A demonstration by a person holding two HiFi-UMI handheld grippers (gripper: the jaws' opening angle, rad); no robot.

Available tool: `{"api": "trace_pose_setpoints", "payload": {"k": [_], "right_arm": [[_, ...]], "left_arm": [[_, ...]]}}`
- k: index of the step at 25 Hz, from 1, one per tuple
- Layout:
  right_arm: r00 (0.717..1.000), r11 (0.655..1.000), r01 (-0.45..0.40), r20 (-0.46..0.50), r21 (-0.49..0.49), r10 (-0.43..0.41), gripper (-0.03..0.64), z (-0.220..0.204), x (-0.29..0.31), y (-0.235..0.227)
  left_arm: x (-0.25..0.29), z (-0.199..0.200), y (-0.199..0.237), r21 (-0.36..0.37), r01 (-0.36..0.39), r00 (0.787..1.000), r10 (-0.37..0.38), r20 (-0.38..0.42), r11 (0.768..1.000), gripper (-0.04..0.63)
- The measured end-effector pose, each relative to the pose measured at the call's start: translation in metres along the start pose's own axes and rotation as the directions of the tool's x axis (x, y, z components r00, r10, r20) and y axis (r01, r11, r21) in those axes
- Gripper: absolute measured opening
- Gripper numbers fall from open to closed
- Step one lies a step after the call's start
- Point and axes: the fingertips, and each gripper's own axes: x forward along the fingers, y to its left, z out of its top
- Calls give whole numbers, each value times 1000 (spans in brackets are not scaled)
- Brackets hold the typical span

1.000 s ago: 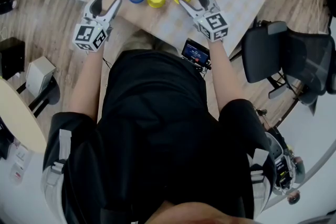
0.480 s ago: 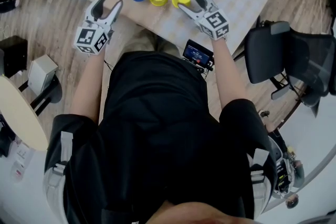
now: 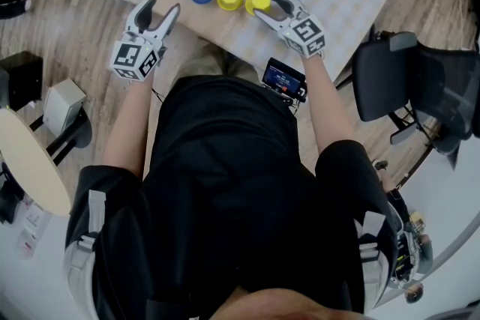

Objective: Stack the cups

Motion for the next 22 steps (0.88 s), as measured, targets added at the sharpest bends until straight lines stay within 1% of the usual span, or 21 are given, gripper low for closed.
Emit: {"api": "trace_pose_setpoints", "payload": {"k": [6,8,11,13,16,19,22], "right_arm": [[1000,1000,4,-21,-17,-4,250,-3,2,0],[1000,1000,-4,-20,-14,4,267,-2,3,0],[1000,1000,-7,11,-5,8,281,9,-4,2],[998,1000,5,56,3,-5,281,25,-13,1],[990,999,53,130,6,-54,281,54,-28,-9],[973,993,113,200,36,-118,281,78,-41,-27],[955,981,182,226,69,-193,281,91,-47,-48]], "left_arm": [[0,-1,0,-6,10,1000,-10,4,1000,249],[1,1,1,-5,11,1000,-11,13,1000,249],[2,2,0,-5,13,1000,-13,17,1000,249],[2,3,0,-5,15,1000,-15,17,1000,249],[5,6,3,-7,16,1000,-16,21,1000,249],[10,10,9,-13,16,999,-16,33,1000,249],[16,16,18,-24,12,999,-11,45,1000,249]]}}
